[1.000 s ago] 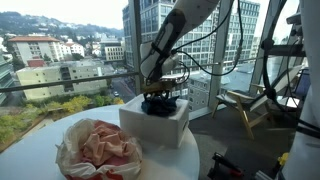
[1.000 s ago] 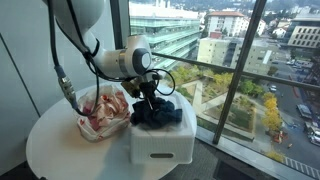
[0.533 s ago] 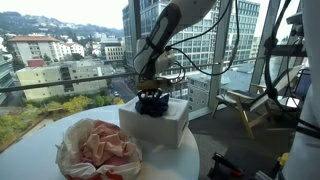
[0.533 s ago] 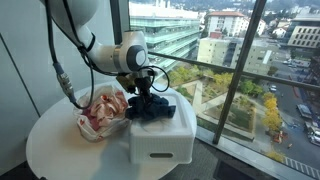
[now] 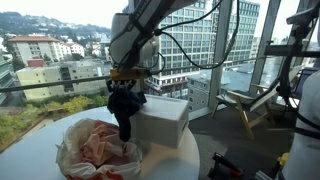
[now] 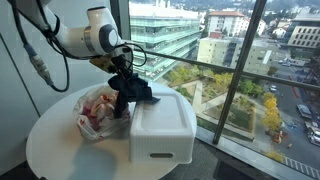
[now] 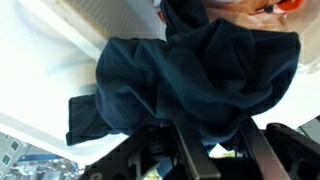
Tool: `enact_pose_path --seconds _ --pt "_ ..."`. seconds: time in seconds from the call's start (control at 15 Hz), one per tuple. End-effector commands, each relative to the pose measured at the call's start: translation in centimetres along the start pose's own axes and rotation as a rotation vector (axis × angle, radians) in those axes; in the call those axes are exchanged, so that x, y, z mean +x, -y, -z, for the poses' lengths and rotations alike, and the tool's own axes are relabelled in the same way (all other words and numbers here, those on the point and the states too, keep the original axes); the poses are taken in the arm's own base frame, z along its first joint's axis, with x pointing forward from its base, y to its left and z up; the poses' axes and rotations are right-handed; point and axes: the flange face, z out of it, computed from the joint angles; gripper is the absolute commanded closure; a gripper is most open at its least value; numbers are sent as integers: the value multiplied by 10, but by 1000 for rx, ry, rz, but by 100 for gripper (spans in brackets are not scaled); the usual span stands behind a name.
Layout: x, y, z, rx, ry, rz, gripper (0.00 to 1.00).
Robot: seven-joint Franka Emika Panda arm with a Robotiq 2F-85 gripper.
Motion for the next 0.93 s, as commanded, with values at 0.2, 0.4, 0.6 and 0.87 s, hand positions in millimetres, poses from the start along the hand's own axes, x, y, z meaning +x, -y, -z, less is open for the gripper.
enact_pose_path --seconds 0.2,0.4,0.6,0.87 --pt "-35 77 52 137 -82 319 94" --pt "-57 99 56 207 -47 451 94" --pt "-74 108 58 238 -6 547 94" --pt "-76 106 35 268 84 587 94"
